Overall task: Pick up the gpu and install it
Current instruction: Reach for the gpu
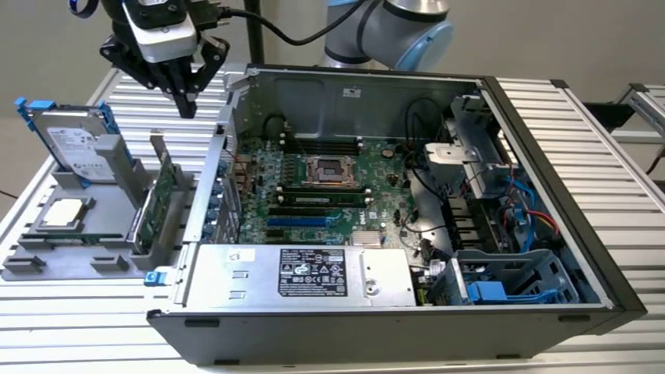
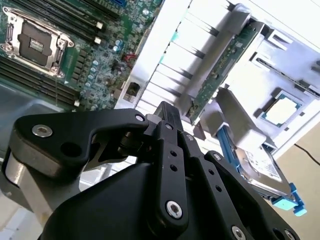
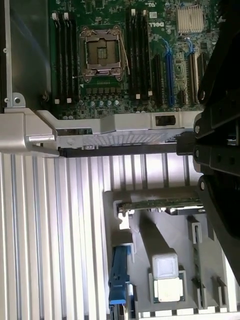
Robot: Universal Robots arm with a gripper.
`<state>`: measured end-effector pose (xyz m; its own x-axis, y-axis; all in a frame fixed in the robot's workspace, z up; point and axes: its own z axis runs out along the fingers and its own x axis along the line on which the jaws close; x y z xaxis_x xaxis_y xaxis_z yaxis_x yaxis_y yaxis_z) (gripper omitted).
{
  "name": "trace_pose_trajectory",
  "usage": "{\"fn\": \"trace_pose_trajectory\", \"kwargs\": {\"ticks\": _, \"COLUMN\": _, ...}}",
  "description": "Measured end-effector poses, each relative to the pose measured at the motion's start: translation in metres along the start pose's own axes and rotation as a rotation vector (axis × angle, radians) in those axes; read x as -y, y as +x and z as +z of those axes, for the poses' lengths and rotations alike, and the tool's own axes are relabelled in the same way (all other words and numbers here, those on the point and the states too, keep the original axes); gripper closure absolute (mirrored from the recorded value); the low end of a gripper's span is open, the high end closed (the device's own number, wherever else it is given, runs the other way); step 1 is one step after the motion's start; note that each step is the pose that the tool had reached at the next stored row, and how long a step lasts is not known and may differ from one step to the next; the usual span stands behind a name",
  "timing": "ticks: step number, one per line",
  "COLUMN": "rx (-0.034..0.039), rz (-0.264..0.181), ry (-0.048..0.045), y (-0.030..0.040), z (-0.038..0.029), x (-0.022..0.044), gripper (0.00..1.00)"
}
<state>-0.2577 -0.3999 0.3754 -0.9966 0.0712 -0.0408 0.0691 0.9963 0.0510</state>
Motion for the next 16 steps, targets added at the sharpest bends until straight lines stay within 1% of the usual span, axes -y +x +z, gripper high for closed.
{"fn": "trace_pose_trajectory", "kwargs": {"ticks": 7, "rx": 0.0, "rz": 0.0, "ry": -0.0003, "y": 0.0128, "z": -0.0006, "x": 0.0014, "gripper": 1.0}}
{"fn": "trace_pose_trajectory", "kwargs": {"ticks": 16, "rx": 0.0, "rz": 0.0, "ry": -0.0003, "y": 0.0261, "z": -0.0012, "x": 0.0033, "gripper": 1.0}}
